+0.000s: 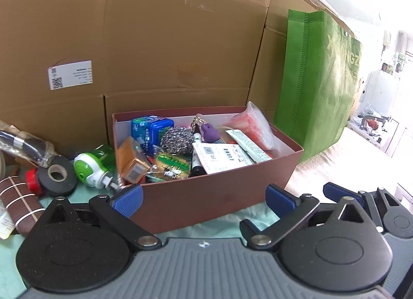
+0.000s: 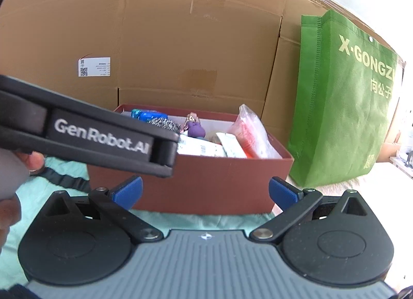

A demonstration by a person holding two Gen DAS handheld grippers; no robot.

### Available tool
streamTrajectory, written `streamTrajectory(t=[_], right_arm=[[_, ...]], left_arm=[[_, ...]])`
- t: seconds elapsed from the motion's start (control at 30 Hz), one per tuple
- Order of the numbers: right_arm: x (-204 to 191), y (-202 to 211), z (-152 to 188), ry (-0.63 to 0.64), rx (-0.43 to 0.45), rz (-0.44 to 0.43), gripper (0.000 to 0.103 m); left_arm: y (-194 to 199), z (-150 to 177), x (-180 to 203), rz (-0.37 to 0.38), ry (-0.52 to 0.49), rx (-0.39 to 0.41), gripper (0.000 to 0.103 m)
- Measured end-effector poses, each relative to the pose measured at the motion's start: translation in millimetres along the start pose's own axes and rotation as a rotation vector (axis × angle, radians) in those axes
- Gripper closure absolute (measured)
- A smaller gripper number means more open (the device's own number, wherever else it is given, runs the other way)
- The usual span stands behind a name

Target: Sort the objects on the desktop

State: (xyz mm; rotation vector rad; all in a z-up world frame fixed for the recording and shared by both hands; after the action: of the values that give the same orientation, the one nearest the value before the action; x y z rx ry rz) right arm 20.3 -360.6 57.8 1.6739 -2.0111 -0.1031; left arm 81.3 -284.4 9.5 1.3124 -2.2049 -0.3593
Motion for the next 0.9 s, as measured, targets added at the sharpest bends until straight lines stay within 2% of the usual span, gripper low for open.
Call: streamTrajectory(t=[0.17, 0.53, 0.9], right_arm=[[-10.9, 14.9, 7.4, -0.009, -0.025, -0.004, 0.002], [-22.5, 31.7, 21.5, -0.047, -0.09, 0.009, 0.002], [-33.5, 37.7, 25.4, -0.048, -0.103, 0.005, 0.002]], left_arm=[[18.9, 10.6, -4.2, -0.02, -0.008, 0.015, 0.0], [34.7, 32.3, -19.6, -0.088, -0.008, -0.033, 0.0], [42.8, 41.6, -25.3, -0.09, -0.01, -0.043, 0.0]])
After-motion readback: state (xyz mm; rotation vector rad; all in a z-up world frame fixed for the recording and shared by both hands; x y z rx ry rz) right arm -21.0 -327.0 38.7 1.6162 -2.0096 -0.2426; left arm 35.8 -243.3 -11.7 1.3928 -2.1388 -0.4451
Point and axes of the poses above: each gripper's, at about its wrist camera, not at the fingertips, and y roughly against the way its jaws point, x to its right, z to its underside, the point moved 4 cm from there along -y, roughly the way its jaws point, and after that the axes turned 12 degrees about y, right-handed, at the moved point
